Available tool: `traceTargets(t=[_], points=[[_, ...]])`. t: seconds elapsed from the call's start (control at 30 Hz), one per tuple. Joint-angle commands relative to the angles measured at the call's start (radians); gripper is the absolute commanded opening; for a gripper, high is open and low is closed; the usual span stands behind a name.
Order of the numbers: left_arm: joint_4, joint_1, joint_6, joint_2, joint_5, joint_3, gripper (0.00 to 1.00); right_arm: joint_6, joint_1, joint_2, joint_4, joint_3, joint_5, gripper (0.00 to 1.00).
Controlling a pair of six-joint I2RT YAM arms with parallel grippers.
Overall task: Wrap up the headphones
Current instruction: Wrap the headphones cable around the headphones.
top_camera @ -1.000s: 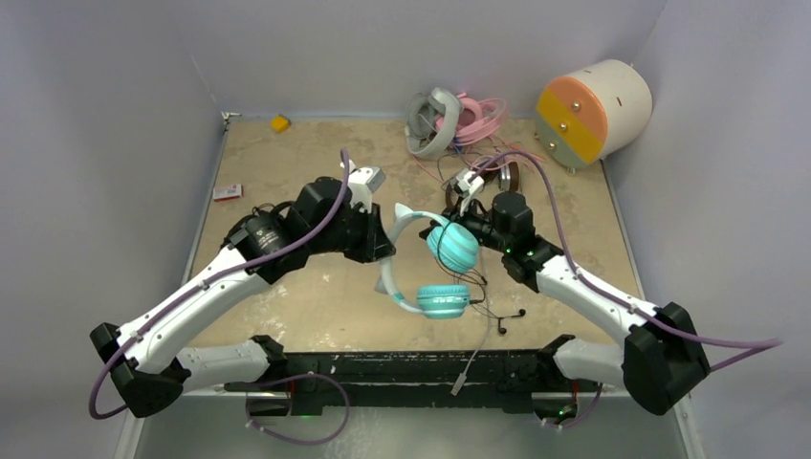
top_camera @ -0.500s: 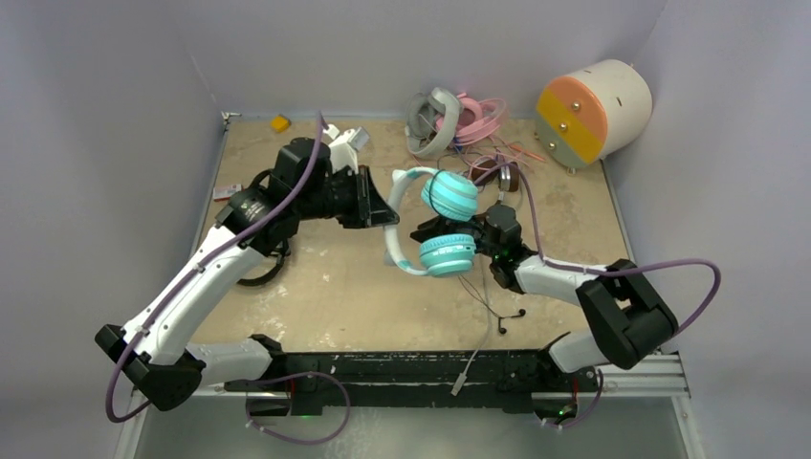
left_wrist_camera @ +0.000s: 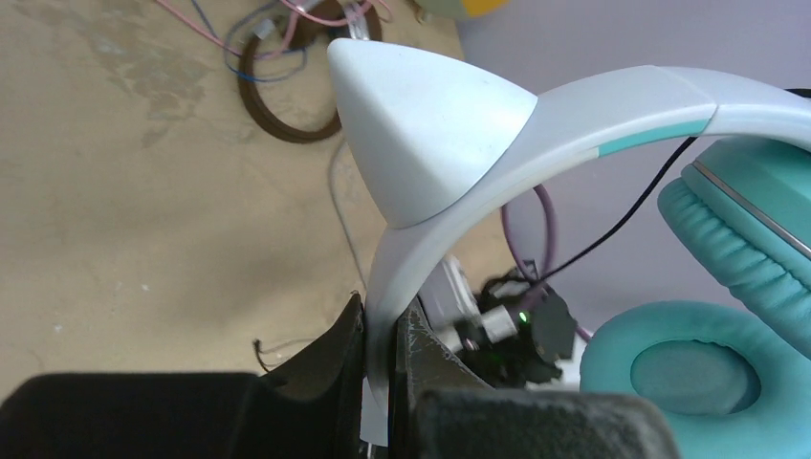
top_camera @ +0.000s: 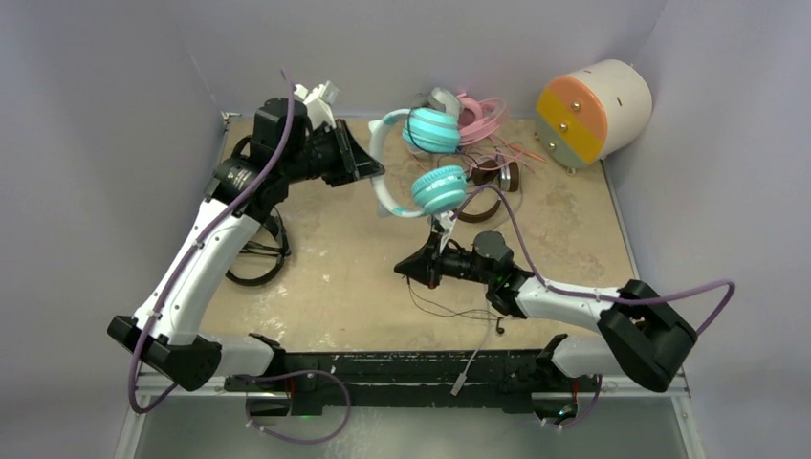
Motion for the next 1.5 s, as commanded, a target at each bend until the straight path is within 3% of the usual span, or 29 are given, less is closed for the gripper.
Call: traceTargets(t=[0.0,0.17,0.43,0.67,0.8,1.0,1.27,1.47], points=[[0.08,0.096,-0.05,0.001,-0.061,0.068,0.0,-0.049,0.083,-0.098,-0.106,0.009,0.025,0.0],[0.075,0.167,-0.026,0.014,-0.247,0.071,0.0,-0.067,0.179,-0.154,-0.237,0.042,0.046,0.0],[0.13,0.173,0.145,0.002,-0.554,0.007,0.0,-0.057,0.21,-0.18,-0.398,0.163,0.001,0.0],[0.173,0.167,0.313,-0.033,-0.627,-0.137,0.0,-0.166,0.211,-0.14,-0.815,0.449,0.052,0.08],[0.176,0.12,0.397,-0.032,-0.669,-0.202,0.0,-0.218,0.21,-0.063,-1.023,0.618,0.073,0.08],[0.16,-0.019,0.562,-0.006,-0.869,-0.254,0.0,-0.266,0.196,0.014,-1.093,0.755,0.09,0.1],[0.135,-0.046,0.595,-0.014,-0.835,-0.317,0.0,-0.302,0.137,0.044,-1.173,0.849,0.173,0.11],[0.079,-0.051,0.556,0.017,-0.827,-0.303,0.0,-0.407,0.131,0.037,-1.284,0.873,0.39,0.16]])
